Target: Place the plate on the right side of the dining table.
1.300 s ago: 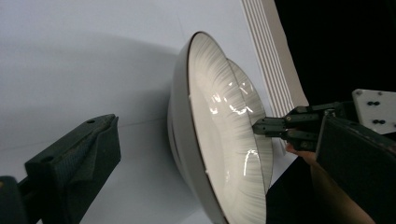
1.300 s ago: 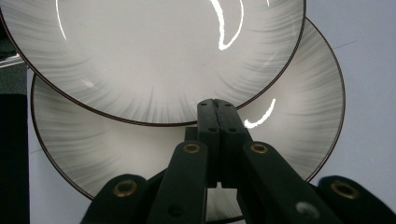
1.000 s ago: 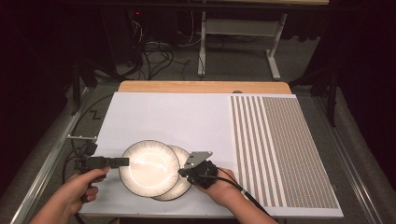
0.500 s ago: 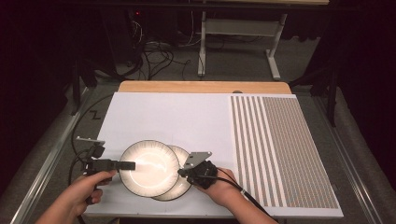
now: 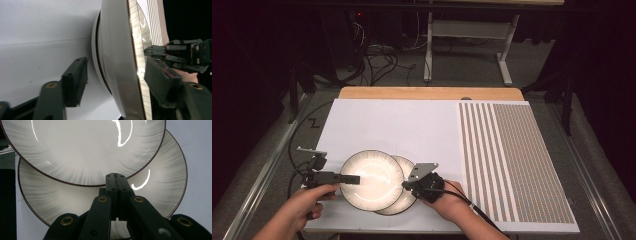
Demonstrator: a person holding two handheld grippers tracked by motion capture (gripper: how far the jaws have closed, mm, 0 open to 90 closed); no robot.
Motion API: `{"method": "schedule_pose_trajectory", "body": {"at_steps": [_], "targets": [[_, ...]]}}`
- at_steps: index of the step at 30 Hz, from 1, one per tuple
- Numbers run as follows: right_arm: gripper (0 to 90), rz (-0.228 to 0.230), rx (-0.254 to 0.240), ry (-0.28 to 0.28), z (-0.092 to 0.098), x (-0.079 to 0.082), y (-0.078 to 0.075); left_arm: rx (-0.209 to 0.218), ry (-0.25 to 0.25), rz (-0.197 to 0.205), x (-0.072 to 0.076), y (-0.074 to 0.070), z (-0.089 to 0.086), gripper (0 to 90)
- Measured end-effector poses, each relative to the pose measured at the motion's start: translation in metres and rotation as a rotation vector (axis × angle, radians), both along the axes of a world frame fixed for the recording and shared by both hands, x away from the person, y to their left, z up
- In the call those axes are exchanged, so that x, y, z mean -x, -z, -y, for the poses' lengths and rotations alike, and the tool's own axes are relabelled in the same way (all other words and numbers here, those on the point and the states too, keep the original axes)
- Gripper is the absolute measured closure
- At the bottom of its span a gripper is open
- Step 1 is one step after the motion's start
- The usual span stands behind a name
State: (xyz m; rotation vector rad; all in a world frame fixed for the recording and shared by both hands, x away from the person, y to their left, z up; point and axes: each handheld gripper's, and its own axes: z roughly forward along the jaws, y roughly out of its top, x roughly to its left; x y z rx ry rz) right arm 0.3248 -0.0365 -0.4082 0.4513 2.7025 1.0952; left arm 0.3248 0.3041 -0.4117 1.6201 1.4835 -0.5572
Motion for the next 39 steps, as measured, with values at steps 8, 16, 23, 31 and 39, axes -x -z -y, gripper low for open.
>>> {"method": "schedule_pose_trajectory", "body": {"at_steps": [8, 16, 23, 31, 39], "targets": [[90.0, 0.004, 0.003, -0.004, -0.0004, 0.0, 0.0001, -0.011, 0.009, -0.002, 0.0012, 0.0029, -0.0004, 60.4], [90.0, 0.004, 0.003, -0.004, -0.0001, 0.0001, -0.0001, -0.054, -0.005, 0.003, 0.0006, -0.001, 0.0044, 70.5], [90.0, 0.005, 0.001, -0.002, 0.0001, -0.0001, -0.0006, -0.059, -0.016, 0.006, 0.0009, -0.0018, 0.0045, 72.3], [90.0, 0.01, -0.002, 0.0, 0.0011, 0.0018, -0.0026, -0.064, -0.036, 0.028, 0.001, -0.004, 0.0071, 74.5], [90.0, 0.014, -0.035, 0.001, 0.0076, 0.002, -0.0088, -0.062, -0.051, 0.044, 0.0028, -0.0044, 0.0055, 75.0]]}}
